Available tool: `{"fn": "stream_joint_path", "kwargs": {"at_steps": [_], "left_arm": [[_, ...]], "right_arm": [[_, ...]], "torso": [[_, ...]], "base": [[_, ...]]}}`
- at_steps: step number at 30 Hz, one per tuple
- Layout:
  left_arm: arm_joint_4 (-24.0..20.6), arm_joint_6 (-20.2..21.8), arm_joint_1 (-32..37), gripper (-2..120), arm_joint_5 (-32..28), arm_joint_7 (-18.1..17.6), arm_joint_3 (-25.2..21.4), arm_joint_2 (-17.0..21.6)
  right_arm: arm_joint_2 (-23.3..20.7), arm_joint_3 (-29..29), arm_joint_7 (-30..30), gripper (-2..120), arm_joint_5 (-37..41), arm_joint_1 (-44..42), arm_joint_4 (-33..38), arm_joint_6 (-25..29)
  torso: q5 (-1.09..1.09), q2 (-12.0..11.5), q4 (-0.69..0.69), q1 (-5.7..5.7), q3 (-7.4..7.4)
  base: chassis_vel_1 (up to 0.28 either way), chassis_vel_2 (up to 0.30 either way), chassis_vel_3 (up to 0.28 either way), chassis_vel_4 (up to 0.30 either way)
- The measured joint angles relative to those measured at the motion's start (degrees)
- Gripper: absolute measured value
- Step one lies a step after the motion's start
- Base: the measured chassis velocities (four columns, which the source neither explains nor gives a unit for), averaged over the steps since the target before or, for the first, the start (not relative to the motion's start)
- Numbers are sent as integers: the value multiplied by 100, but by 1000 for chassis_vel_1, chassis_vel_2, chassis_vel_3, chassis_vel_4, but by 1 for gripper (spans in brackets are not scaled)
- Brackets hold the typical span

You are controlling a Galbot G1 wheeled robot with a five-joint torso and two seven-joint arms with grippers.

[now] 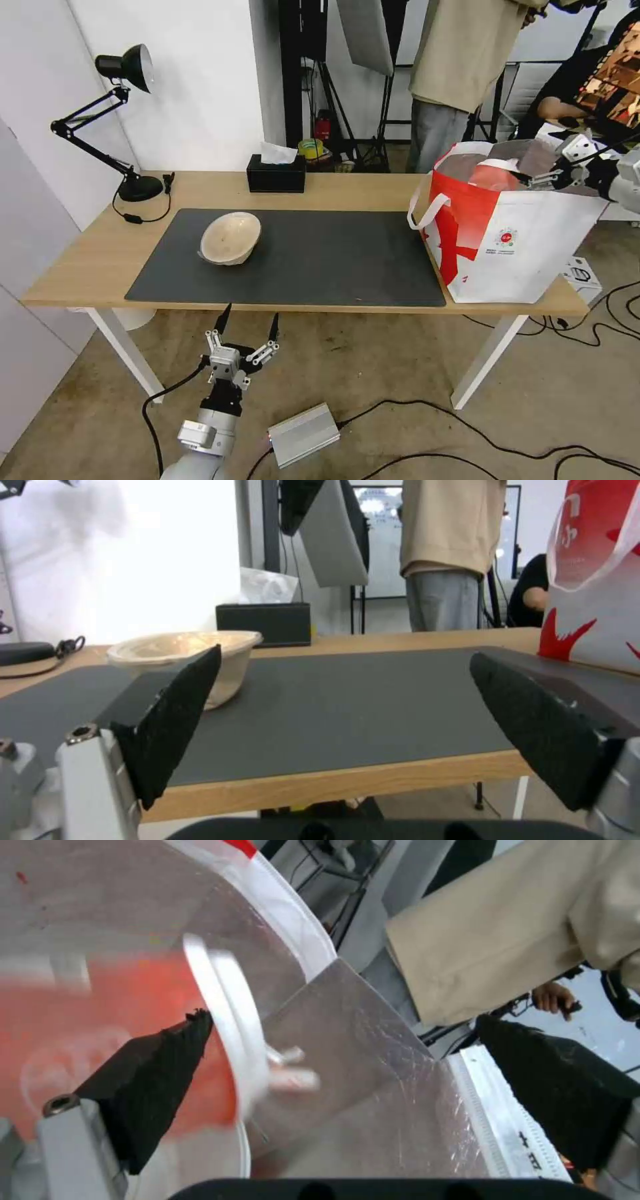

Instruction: Pick up the trash from the table and place it into the takeout bag.

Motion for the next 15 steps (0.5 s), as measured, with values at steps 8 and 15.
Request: {"fn": "stream_joint_path", "kwargs": {"at_steps": [8,15], "left_arm": [[32,-3,-42,100,-18,0,14,19],[48,3,-85,100,-25,0,37,21]], "right_arm": [[-9,-261,-116,100,-110,313,-33,-6],[3,-399,-117,100,-121,495,-34,-7]], "torso": [[0,0,0,0,0],[0,0,0,0,0]], "base": [[0,0,0,0],[0,0,0,0]]}}
